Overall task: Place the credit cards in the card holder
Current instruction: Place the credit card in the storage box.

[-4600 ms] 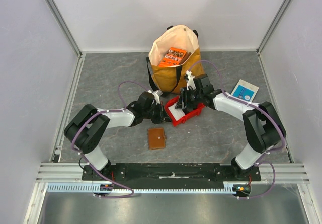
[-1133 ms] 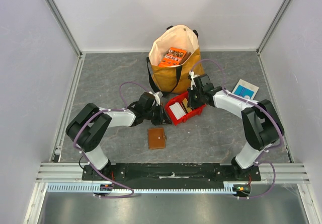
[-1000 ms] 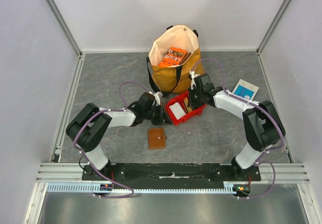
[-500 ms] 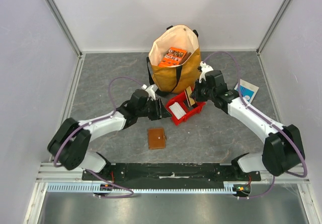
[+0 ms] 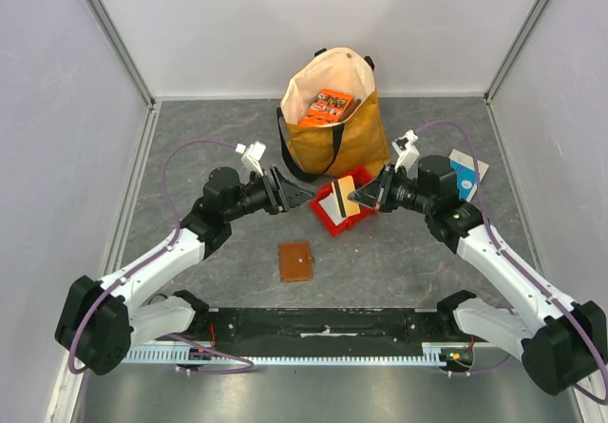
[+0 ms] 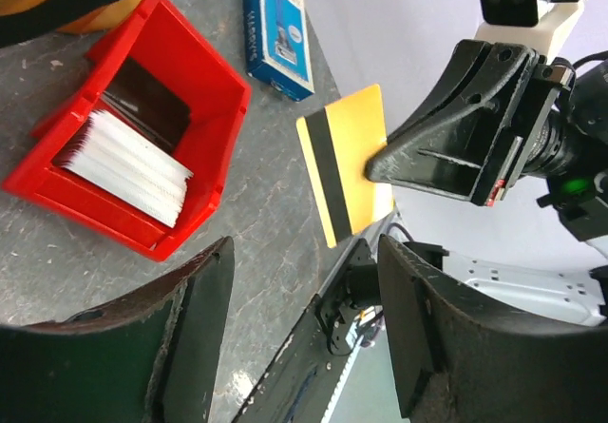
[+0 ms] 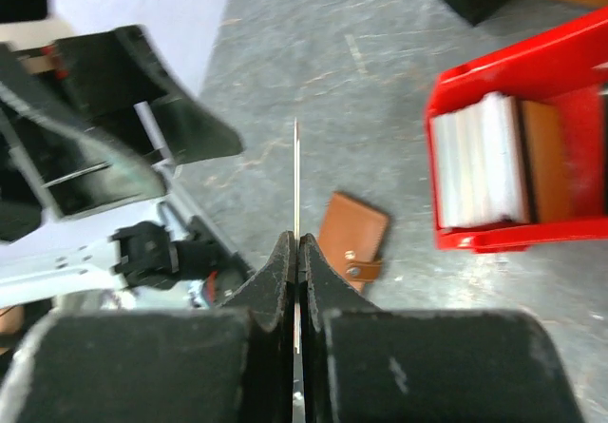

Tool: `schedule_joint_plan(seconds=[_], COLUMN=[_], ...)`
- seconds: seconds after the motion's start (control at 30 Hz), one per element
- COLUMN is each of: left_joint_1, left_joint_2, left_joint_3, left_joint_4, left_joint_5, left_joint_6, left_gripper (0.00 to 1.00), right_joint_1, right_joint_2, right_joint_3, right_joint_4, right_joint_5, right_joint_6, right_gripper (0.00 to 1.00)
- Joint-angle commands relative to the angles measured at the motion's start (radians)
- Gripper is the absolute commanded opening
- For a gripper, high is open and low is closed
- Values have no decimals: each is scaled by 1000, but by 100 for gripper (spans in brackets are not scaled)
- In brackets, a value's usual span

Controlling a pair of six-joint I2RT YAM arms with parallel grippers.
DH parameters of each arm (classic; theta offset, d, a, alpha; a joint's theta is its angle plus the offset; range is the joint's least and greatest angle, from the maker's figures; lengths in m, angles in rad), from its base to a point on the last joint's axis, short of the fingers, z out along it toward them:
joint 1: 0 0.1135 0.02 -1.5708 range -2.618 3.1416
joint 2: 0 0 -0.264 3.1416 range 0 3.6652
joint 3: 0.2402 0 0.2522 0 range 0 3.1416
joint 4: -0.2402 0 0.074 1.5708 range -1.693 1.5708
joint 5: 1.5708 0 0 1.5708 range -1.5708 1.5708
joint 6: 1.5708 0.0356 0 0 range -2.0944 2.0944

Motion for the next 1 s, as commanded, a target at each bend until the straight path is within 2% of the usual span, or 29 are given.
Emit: schedule_joint_plan(seconds=[0.0, 0.1, 0.23, 0.6, 0.73, 0.9, 0.97], left_joint_1=[23, 23, 21, -16, -20, -25, -25], left_joint_2=[18, 39, 62, 131, 167, 185, 179], left_joint_3=[-23, -45, -69, -28, -22, -14, -13], left_joint_4=[150, 239, 402, 482, 541, 542, 522], left_joint_5=[143, 185, 242, 289, 303, 299, 283], left_joint_6=[-77, -121, -191, -226, -257, -251, -234], left_gripper=[68, 68, 65, 57, 47, 17, 14], right_joint_1=[-3, -3, -4, -3, -3, -3, -3], right_joint_2=[-65, -95, -124, -102, -95, -81, -78], right_joint_3=[-51, -91, -108, -117, -117, -113, -102], right_joint_4=[160, 234, 243, 300, 298, 272, 234], right_joint_5=[-200, -248, -260, -338, -364, -403, -403], right_joint_6=[165, 239, 251, 272, 260, 233, 202], right_gripper=[0, 0, 0, 0, 0, 1, 1])
